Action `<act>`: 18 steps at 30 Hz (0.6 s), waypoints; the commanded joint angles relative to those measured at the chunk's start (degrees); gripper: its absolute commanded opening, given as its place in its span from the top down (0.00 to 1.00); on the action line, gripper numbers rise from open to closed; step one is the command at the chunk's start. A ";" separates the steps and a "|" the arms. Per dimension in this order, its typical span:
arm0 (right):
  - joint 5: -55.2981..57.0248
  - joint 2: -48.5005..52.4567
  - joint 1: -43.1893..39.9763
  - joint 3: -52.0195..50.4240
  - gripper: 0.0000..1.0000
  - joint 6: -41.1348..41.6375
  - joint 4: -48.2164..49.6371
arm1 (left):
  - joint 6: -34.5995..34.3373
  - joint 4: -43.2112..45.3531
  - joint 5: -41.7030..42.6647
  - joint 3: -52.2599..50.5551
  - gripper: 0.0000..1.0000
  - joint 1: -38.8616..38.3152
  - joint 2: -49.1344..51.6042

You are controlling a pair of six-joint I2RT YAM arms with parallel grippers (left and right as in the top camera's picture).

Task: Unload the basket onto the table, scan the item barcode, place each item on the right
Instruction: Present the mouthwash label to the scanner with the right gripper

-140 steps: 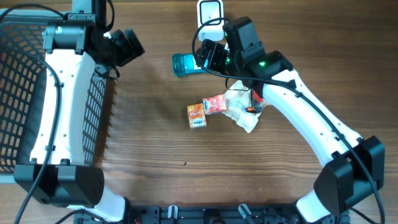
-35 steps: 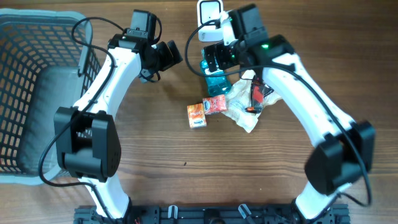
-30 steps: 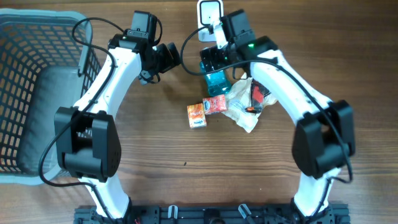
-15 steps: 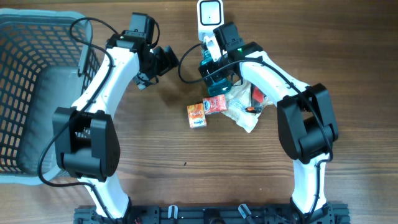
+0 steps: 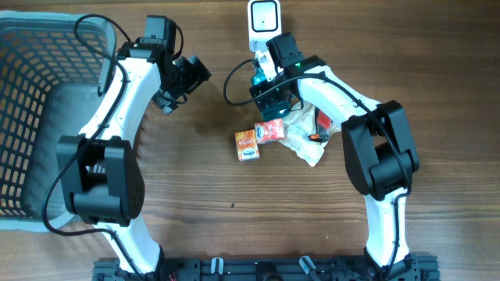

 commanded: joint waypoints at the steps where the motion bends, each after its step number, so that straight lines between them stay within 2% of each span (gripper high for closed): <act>1: 1.42 0.96 0.42 0.35 0.11 2.43 0.63 | -1.33 -0.31 -0.35 0.02 0.00 0.31 0.04; 7: 1.84 0.96 1.55 0.33 0.09 2.43 0.92 | -1.36 -0.24 -0.35 0.02 0.00 0.31 0.04; 13: 11.52 1.07 4.35 0.00 0.05 3.74 1.36 | -1.36 -0.24 -0.35 0.02 0.00 0.31 0.04; 18: 11.47 2.58 4.33 -0.02 0.09 4.42 0.66 | -1.36 -0.24 -0.35 0.02 0.00 0.31 0.04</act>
